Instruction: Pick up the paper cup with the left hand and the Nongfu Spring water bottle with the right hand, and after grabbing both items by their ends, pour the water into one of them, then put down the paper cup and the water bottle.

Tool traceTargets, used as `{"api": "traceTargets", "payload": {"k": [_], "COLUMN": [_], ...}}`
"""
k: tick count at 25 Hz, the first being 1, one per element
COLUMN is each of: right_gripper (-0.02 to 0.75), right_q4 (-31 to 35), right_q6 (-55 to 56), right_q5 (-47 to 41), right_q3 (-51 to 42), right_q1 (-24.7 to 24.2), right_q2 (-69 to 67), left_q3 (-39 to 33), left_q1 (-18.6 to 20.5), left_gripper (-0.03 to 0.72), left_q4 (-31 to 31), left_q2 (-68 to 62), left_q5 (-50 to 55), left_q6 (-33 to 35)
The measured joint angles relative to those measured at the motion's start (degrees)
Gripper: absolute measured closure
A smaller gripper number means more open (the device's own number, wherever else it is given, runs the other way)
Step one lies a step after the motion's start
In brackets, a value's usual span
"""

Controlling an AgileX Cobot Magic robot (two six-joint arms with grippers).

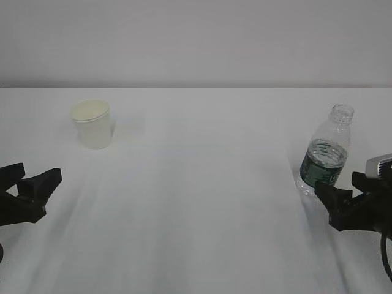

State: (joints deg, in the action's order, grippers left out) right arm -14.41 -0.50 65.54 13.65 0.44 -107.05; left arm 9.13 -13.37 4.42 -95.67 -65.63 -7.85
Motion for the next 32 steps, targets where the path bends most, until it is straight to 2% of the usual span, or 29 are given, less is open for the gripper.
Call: {"api": "traceTargets", "payload": {"k": [32], "right_gripper": [0.133], "right_q4": [1.1], "right_q6": [0.0], "right_q5": [0.1], "right_q3": [13.7], "right_q1": [0.0], "right_q2": [-12.7], "left_q3": [0.0], "left_q1": [0.0], "left_gripper": [0.152], "left_q4": [0.0], "left_q2": [-0.1], "left_q5": [0.0], "left_q6": [0.0]}}
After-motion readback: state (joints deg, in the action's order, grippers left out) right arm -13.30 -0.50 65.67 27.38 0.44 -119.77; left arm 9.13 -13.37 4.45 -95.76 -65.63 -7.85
